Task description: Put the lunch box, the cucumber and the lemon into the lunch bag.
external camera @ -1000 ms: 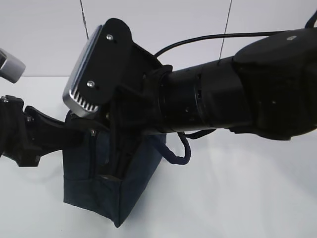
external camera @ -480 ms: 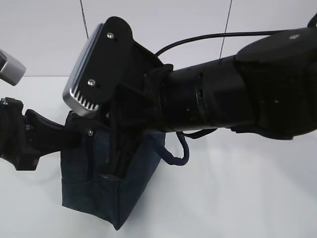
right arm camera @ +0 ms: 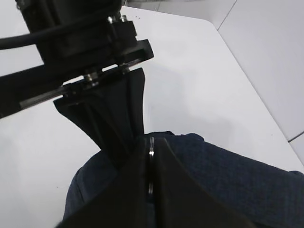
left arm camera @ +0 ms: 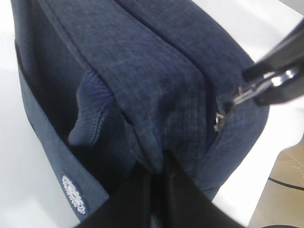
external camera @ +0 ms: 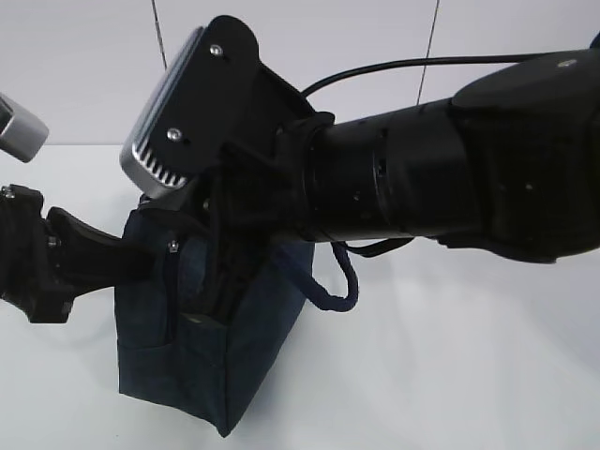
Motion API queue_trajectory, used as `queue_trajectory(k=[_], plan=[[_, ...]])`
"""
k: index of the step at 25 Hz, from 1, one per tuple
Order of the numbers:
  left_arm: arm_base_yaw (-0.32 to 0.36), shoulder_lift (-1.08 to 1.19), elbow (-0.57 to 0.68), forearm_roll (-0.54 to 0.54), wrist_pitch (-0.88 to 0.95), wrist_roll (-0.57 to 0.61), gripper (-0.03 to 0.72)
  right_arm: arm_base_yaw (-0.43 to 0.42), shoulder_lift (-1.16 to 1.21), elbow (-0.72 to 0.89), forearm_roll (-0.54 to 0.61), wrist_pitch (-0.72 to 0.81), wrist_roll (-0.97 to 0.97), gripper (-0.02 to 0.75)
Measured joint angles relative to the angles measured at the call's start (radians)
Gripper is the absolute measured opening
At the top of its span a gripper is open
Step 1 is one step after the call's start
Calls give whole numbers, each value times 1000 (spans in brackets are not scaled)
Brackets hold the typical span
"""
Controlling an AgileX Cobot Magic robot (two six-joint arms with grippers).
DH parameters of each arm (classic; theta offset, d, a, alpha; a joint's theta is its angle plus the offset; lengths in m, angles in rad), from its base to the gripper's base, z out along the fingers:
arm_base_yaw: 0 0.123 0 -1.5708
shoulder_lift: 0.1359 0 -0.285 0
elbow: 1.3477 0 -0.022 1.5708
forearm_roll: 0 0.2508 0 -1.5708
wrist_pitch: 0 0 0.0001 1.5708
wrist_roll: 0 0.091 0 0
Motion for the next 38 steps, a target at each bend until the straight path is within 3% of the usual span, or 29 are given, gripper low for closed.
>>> queue_trajectory(k=[20, 38], plan=[[1, -2, 6, -1, 0, -4, -5, -2, -5, -18, 35, -46, 0, 8], [1, -2, 10, 1, -3, -4, -5, -106, -5, -28, 145, -5, 0, 8]])
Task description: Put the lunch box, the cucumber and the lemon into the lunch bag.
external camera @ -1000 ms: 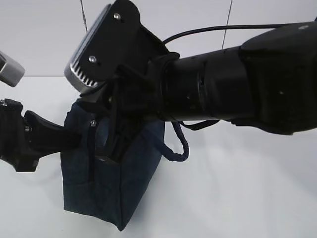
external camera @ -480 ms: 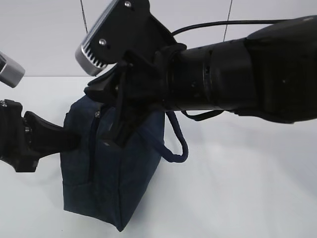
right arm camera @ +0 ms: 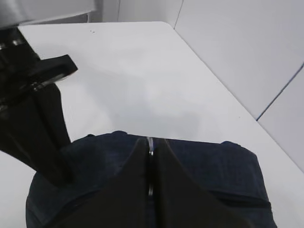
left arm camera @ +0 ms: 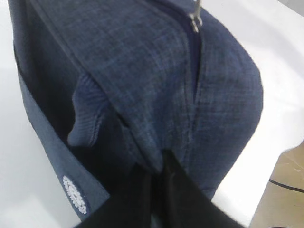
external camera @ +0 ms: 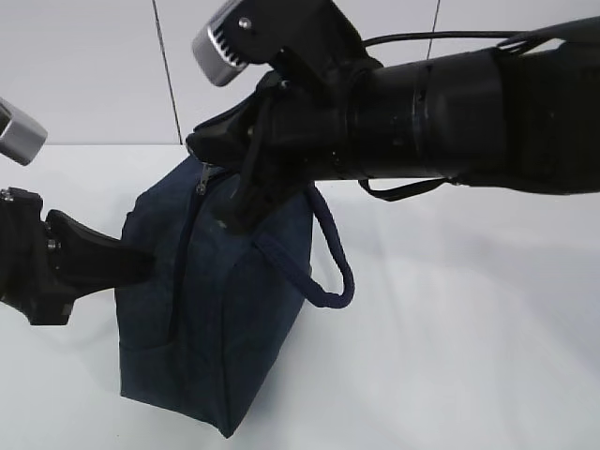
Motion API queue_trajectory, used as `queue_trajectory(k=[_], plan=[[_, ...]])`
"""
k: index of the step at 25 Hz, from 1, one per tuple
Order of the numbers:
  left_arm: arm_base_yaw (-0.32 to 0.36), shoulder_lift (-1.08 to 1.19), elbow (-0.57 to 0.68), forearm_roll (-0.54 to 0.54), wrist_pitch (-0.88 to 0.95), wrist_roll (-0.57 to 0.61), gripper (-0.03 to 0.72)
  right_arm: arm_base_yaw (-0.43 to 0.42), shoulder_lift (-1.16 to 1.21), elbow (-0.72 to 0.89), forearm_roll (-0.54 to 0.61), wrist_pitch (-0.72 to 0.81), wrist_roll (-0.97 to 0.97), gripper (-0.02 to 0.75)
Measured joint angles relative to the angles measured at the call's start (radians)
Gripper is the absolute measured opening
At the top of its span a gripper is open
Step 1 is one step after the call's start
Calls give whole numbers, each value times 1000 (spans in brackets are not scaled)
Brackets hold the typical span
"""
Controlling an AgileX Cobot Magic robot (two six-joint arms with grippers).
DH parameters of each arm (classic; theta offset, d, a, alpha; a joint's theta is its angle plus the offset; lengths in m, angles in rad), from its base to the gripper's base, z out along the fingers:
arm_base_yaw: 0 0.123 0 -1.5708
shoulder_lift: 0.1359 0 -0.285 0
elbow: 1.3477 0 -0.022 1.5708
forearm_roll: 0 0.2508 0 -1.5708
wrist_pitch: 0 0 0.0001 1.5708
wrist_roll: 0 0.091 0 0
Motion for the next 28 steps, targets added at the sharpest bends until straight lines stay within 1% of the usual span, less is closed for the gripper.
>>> queue_trajectory(k=[4, 12, 19, 24, 28], plan=[[0, 0, 0, 0, 0, 0, -5, -43, 12, -2, 13, 63, 29, 8], [0, -3, 6, 15, 0, 0, -6, -56, 70, -7, 23, 101, 40, 8], [0, -12, 6, 23, -5, 0, -6, -58, 90, -8, 22, 107, 43, 8], [0, -12, 6, 24, -7, 0, -6, -58, 91, -8, 22, 84, 45, 8], [0, -12, 6, 32, -7, 0, -6, -81, 103, -8, 22, 84, 45, 8]])
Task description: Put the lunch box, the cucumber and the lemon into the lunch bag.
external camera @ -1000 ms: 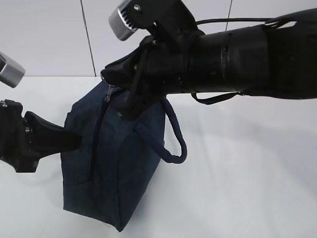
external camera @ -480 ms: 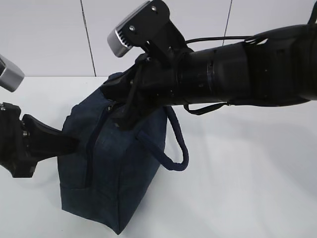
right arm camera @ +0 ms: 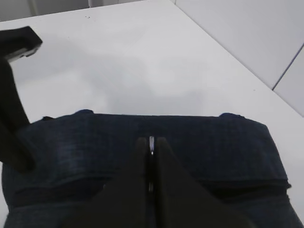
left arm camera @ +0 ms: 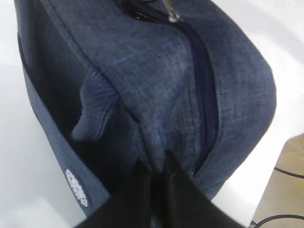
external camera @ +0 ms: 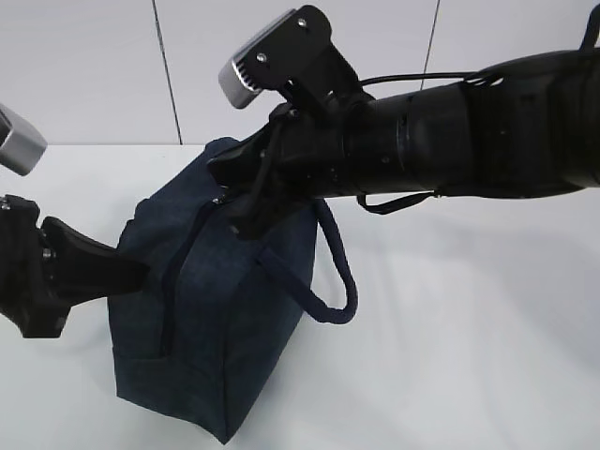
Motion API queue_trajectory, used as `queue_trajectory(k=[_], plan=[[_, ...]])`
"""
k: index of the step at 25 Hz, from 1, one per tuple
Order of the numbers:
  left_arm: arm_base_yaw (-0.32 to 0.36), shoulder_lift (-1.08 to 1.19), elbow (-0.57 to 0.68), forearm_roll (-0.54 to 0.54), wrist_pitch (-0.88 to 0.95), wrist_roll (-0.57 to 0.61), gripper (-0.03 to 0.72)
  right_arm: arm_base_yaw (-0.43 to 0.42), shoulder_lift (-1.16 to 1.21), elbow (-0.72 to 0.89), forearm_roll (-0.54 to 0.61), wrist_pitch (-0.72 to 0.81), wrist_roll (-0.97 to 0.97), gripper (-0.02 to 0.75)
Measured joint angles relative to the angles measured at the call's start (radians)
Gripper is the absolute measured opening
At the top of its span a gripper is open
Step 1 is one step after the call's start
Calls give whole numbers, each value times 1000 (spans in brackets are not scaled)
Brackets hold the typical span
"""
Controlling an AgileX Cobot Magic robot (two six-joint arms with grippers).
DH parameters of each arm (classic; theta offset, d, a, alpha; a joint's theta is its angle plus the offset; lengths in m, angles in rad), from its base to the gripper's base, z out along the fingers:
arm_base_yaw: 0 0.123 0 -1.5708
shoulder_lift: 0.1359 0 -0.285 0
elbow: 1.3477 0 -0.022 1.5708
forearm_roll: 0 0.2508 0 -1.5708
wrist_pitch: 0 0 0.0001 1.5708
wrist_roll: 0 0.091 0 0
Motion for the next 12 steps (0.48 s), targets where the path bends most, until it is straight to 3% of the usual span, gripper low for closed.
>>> queue_trajectory(k=[12], plan=[[0, 0, 0, 6, 28, 0, -6, -120, 32, -2, 0, 105, 0, 8]])
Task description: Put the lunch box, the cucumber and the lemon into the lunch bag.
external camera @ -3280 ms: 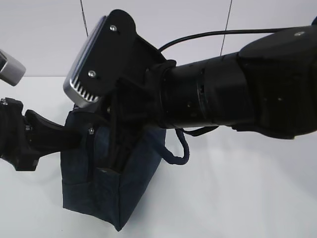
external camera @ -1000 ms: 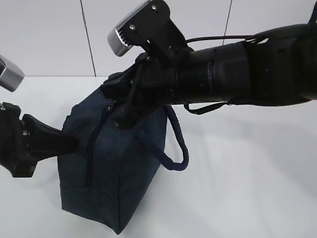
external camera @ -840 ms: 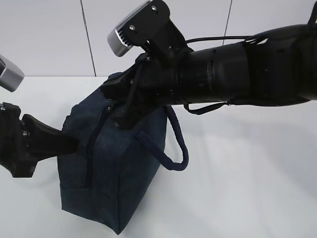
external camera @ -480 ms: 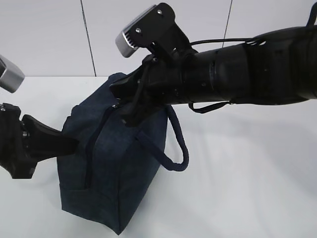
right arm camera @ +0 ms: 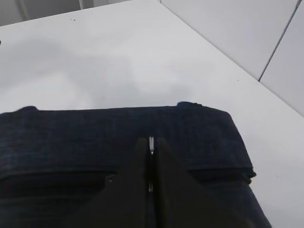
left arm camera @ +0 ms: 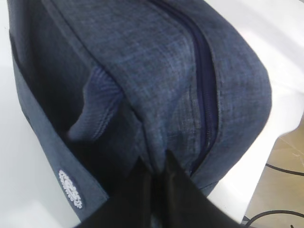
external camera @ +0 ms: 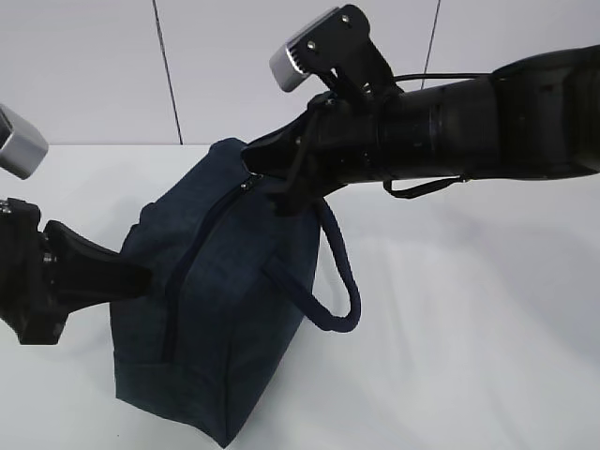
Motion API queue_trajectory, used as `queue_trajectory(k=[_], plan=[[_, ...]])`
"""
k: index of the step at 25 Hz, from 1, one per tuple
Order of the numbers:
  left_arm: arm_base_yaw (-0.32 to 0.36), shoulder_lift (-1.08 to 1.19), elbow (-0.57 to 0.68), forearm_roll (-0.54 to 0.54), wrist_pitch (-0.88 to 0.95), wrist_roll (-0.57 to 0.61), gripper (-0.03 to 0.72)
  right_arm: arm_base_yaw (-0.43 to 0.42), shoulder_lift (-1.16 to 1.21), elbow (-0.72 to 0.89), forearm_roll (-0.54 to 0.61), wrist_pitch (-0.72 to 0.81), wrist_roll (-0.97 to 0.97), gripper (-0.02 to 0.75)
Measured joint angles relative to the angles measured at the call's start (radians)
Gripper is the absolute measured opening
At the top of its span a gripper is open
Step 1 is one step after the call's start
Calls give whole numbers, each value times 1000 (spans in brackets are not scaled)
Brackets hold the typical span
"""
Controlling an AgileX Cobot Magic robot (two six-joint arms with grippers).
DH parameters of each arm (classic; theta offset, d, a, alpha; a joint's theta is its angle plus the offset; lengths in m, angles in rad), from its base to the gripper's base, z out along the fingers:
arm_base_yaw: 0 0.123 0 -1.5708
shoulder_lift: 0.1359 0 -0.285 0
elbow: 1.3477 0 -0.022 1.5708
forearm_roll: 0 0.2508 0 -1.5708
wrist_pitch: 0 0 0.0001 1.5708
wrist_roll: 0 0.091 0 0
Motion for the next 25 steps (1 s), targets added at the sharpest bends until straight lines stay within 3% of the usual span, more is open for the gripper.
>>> queue_trajectory(k=[25], plan=[[0, -4, 0, 82, 47, -82, -6, -140, 189, -170, -6, 211, 7, 8]])
